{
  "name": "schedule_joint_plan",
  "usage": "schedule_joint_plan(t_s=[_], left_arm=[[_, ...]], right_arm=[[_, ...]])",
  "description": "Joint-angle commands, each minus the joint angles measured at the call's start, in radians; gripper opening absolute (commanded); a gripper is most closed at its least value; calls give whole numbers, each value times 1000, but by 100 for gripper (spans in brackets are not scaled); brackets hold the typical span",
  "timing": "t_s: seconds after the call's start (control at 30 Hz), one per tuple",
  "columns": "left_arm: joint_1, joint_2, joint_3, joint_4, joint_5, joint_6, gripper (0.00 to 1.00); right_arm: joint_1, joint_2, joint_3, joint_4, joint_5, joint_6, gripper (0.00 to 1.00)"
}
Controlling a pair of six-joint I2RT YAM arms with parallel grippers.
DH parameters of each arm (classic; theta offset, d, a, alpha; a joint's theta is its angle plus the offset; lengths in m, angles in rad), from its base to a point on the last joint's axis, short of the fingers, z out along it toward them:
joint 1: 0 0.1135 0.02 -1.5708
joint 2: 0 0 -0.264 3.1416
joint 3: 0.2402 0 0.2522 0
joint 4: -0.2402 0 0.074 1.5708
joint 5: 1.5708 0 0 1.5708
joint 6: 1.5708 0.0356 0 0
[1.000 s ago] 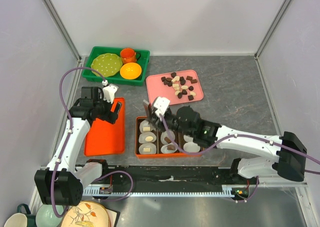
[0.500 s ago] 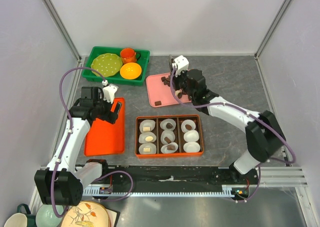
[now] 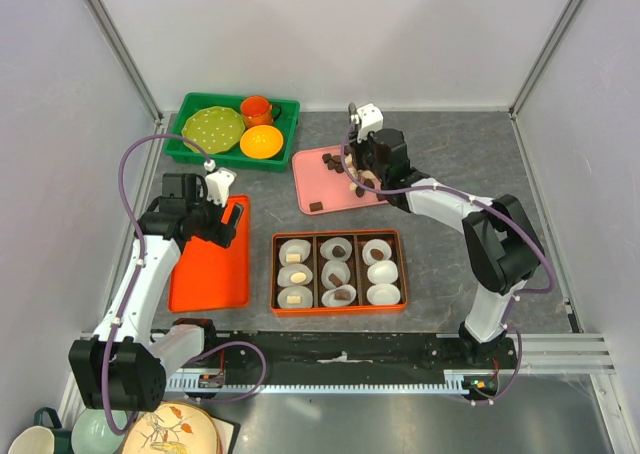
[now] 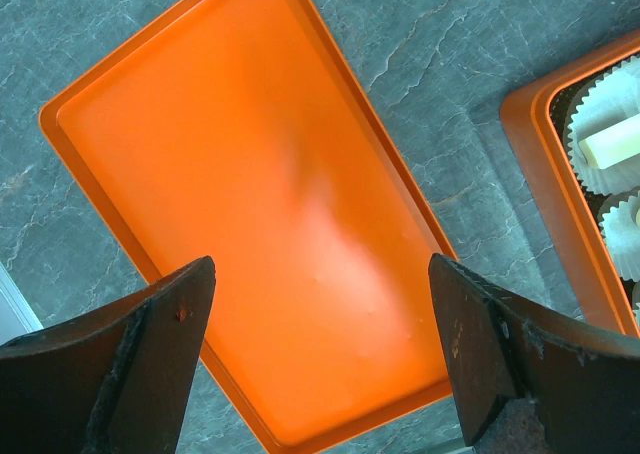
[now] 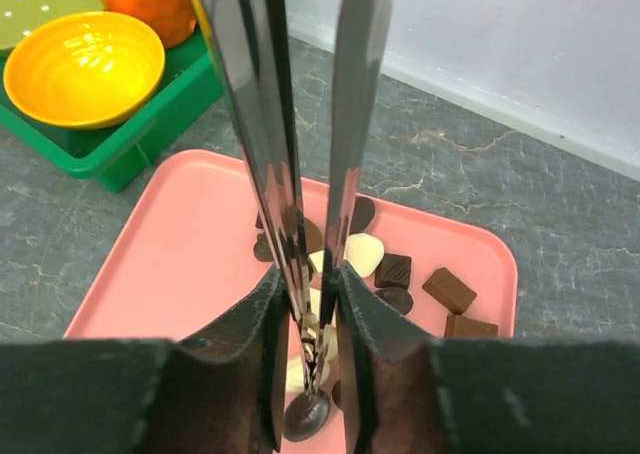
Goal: Pack the chocolate
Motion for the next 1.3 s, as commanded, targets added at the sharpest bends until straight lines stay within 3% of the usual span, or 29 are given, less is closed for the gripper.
schedule_joint_plan(t_s=[0.0, 0.13, 0.27, 0.63, 1.27], left_arm=[[7, 3, 20, 25, -2, 30, 94], [7, -1, 26, 19, 0, 29, 94], [7, -5, 26, 16, -1, 30, 94], [7, -3, 29, 13, -7, 33, 94], [8, -14, 34, 5, -4, 33, 94]], right_arm=[[1, -65, -54, 95, 19, 28, 34], [-1, -75, -84, 98, 37, 31, 44], [-7, -65, -85, 102, 50, 39, 47], [-17, -56, -100, 109, 28, 49, 47], [-17, -236, -294, 164, -13, 100, 48]])
